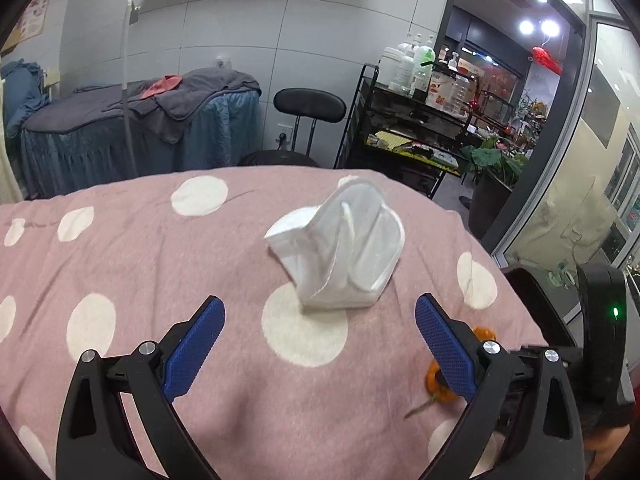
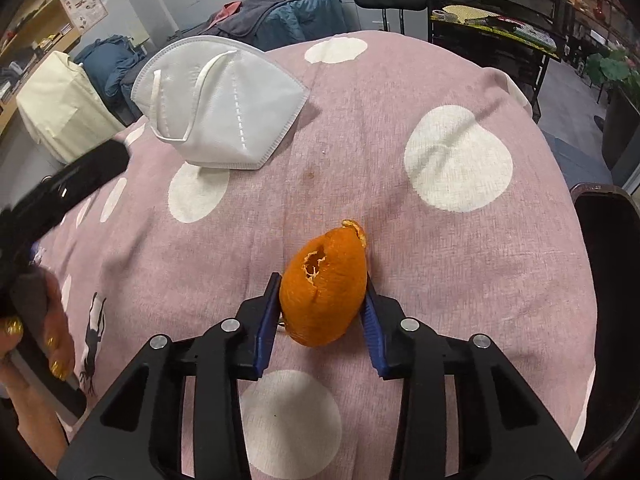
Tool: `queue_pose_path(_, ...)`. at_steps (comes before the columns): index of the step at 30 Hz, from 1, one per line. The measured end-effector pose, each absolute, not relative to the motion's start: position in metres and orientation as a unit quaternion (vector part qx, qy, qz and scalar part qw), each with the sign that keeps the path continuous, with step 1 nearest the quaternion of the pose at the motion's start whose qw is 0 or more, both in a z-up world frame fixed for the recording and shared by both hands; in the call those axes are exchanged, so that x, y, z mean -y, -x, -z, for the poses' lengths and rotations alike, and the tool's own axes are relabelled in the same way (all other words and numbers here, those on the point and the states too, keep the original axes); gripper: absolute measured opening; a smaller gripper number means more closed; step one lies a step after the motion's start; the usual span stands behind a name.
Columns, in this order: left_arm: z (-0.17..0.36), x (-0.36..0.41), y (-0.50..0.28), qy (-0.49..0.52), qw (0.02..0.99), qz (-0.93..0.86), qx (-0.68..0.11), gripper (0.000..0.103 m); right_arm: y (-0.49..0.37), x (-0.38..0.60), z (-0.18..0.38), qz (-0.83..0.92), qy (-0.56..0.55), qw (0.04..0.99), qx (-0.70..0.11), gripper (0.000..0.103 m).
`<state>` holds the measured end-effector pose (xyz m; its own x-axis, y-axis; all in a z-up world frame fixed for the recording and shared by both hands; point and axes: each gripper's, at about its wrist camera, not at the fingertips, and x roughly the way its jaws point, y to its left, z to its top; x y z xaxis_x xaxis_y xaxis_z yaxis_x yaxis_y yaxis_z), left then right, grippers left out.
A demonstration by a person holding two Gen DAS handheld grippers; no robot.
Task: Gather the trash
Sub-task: 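Grasp the orange peel with the right tool while the left tool grasps the white face mask, then carry the orange peel into the bin and open the right tool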
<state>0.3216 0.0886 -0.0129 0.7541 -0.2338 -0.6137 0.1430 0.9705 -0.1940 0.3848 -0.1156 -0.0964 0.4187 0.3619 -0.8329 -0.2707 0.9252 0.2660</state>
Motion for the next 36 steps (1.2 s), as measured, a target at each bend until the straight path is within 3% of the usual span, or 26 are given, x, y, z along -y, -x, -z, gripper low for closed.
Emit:
queue_pose_path(3,0.015,-0.073,-0.345,0.048,0.938,0.098,-0.331,0.093,-0.38,0.119,0.096,-0.192,-0.054,0.839,-0.506,0.037)
queue_pose_path(6,0.02,-0.058,-0.364,0.024,0.936,0.1,-0.336,0.07,-0.373,0.121,0.092,-0.199,-0.058,0.84,-0.502,0.037)
queue_pose_path(9,0.025,-0.052,-0.367,0.009,0.938,0.079,-0.338,0.053,-0.366,0.122,0.088,-0.209,-0.057,0.84,-0.498,0.037)
queue_pose_path(11,0.028,-0.055,-0.362,0.014,0.937,0.071,-0.343,0.037,-0.362,0.122,0.086,-0.211,-0.051,0.843,-0.493,0.037)
queue_pose_path(12,0.028,-0.056,-0.362,0.016,0.935,0.072,-0.347,0.021,-0.36,0.122,0.085,-0.211,-0.049,0.844,-0.49,0.037)
queue_pose_path(13,0.029,-0.057,-0.36,0.015,0.934,0.069,-0.35,0.017,-0.358,0.122,0.083,-0.21,-0.046,0.848,-0.485,0.037)
queue_pose_path(18,0.022,-0.061,-0.338,-0.004,0.94,0.059,-0.335,0.011,-0.35,0.126,0.076,-0.21,-0.053,0.855,-0.471,0.037)
queue_pose_path(36,-0.032,-0.043,-0.238,0.028,0.963,0.069,-0.259,0.011,-0.279,0.174,0.035,-0.2,-0.062,0.888,-0.41,0.037)
